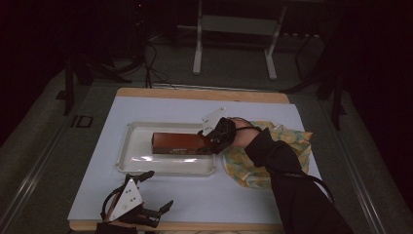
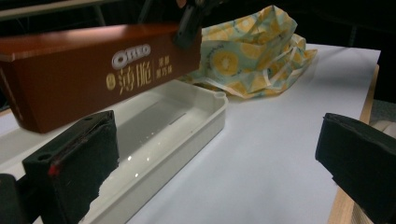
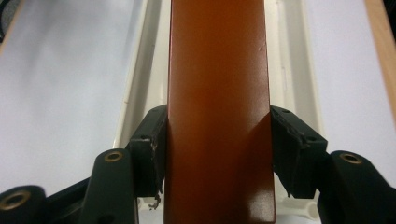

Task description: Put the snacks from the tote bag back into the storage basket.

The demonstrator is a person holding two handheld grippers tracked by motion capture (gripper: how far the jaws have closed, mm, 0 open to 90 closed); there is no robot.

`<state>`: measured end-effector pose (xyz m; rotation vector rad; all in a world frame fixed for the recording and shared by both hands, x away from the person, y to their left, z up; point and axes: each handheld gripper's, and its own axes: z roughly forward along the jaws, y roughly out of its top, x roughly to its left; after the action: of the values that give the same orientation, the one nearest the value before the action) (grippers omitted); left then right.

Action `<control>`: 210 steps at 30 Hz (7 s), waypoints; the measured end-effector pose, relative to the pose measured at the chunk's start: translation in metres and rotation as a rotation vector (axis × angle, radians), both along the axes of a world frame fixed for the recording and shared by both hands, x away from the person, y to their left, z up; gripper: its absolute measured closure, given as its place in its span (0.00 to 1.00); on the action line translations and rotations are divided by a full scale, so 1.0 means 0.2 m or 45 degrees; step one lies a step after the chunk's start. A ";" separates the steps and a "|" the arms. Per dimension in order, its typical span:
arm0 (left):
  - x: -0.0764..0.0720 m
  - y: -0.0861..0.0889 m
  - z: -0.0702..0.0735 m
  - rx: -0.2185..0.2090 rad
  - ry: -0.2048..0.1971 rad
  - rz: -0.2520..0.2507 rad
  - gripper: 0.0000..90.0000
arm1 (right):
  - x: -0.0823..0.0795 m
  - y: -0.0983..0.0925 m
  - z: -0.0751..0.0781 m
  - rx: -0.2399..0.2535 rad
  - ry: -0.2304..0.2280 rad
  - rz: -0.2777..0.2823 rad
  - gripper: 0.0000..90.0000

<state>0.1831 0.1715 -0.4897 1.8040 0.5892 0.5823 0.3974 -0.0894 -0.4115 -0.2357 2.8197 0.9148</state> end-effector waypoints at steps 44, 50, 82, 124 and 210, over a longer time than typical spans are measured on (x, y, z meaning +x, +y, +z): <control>-0.01 0.01 0.00 -0.013 -0.034 -0.006 0.00 | 0.05 0.08 -0.30 -0.186 0.076 -0.078 0.42; 0.00 0.00 0.00 -0.009 -0.034 -0.007 0.00 | 0.07 0.06 -0.26 -0.160 0.076 -0.108 0.38; 0.00 0.00 0.00 -0.006 -0.030 -0.008 0.00 | 0.02 -0.17 -0.03 0.060 0.101 -0.294 0.12; 0.00 -0.01 0.00 0.009 -0.016 -0.013 0.00 | -0.21 -0.77 -0.15 0.391 -0.102 -0.877 0.15; 0.00 -0.02 -0.01 0.036 0.002 -0.035 0.00 | -0.58 -1.25 -0.39 0.669 -0.188 -1.345 0.15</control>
<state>0.1838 0.1682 -0.4924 1.8365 0.5593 0.5731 0.2820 -0.3398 -0.4898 1.0695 1.9581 1.1651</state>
